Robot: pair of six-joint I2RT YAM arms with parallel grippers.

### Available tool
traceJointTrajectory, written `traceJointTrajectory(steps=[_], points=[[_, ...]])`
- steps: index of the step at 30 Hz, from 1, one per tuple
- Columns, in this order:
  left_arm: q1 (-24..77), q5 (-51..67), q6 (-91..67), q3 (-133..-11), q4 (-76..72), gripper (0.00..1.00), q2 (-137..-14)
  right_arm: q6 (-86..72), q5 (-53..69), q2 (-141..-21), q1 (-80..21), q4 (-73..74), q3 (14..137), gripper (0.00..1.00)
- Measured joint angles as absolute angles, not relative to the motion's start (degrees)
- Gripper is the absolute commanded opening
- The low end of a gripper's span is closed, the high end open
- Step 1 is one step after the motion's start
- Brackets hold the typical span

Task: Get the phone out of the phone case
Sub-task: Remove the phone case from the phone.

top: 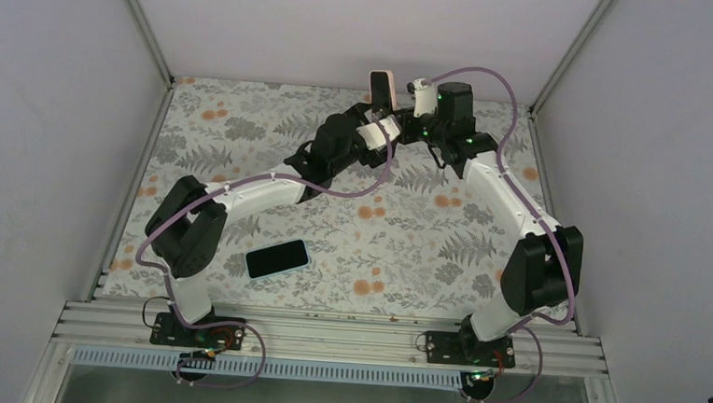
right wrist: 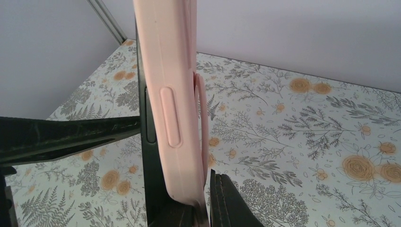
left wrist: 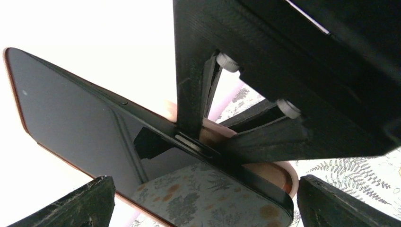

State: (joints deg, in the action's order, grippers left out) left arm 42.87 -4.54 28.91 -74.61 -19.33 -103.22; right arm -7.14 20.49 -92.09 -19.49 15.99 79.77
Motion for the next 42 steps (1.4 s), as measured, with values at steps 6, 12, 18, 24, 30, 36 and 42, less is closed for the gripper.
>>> traceJointTrajectory(steps=[6,12,18,24,30,36,42], points=[[42.87,-5.69,28.93,-71.59,-20.97,0.95,-100.75,-7.11,20.40,-92.09,-19.49,15.66,79.77,0.04],[42.83,-6.74,29.12,-70.72,-22.13,0.94,-99.02,-7.14,20.47,-92.09,-19.49,15.00,79.77,0.04],[42.76,-6.90,29.10,-70.85,-22.37,0.94,-99.11,-7.14,20.43,-92.09,-19.55,15.05,79.79,0.04],[42.76,-6.83,28.62,-70.94,-22.09,0.94,-99.18,-7.14,20.38,-92.09,-19.55,15.09,79.79,0.04],[42.87,-5.28,27.14,-70.96,-21.17,0.94,-99.18,-7.14,20.47,-92.12,-19.64,15.22,80.29,0.04],[42.87,-4.51,26.30,-71.42,-20.88,0.94,-99.79,-7.16,20.75,-92.14,-19.88,15.25,80.95,0.04],[42.87,-7.51,26.13,-71.79,-20.99,0.94,-101.08,-7.18,20.91,-92.14,-19.86,15.25,81.03,0.04]])
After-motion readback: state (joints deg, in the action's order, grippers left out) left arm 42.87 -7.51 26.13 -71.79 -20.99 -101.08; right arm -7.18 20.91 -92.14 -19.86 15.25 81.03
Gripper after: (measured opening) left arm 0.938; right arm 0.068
